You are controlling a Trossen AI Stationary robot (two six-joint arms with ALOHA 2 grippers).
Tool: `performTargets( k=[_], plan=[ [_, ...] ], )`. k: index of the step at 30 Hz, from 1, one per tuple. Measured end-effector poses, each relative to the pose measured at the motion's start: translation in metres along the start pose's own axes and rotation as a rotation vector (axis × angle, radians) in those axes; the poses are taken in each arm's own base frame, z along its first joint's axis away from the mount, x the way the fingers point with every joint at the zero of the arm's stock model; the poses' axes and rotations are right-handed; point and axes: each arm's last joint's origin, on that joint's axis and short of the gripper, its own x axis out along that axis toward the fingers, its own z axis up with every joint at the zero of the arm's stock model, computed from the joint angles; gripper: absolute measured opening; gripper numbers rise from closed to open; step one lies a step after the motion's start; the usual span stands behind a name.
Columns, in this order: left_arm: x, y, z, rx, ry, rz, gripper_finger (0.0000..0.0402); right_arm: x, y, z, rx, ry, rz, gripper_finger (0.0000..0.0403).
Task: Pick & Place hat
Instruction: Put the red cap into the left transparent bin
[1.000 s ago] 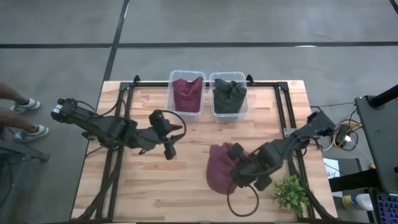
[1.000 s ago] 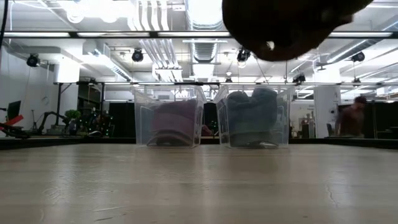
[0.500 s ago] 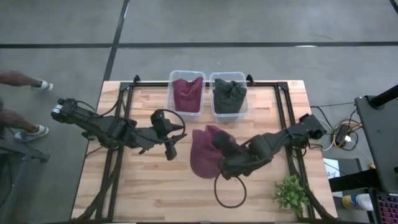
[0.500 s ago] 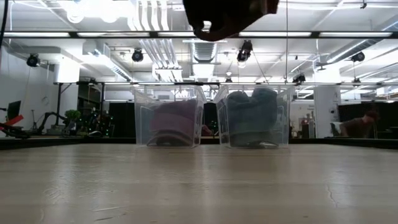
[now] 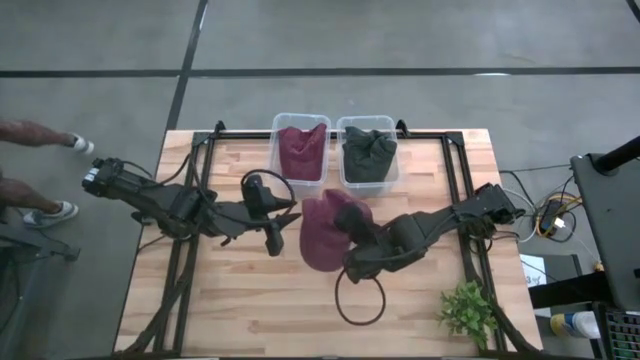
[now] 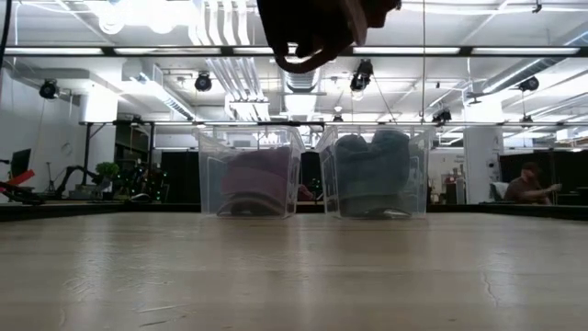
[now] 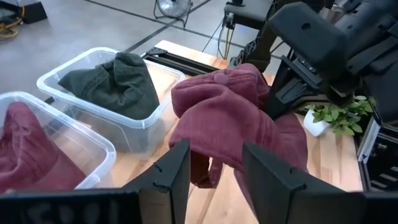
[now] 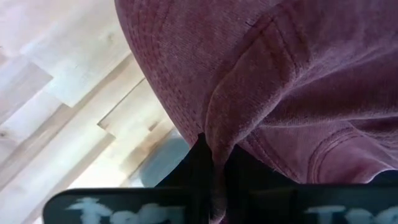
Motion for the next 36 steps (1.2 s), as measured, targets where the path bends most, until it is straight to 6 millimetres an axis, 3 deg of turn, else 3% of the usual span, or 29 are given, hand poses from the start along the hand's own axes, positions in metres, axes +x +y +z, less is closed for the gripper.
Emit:
performTargets(
  k=[10,17,36],
  plan=[
    [0.0030,-0.0010,-0.0016,-0.048,-0.004,-0.001,0.0138,0.0000,-0.0017,0.0016,-0.025,-0.012,-0.022,0.0012],
    [0.0039,-0.0004,-0.0031,0.028,-0.006,0.012,0.0138,-0.0001,-0.0019,0.0021,-0.030,-0.016,-0.024,0.0012],
    [0.0020,0.0027,-0.0065,-0.420,0.018,0.020,0.0138,-0.0002,-0.0031,0.0006,-0.004,0.031,-0.087,0.0012]
  ],
)
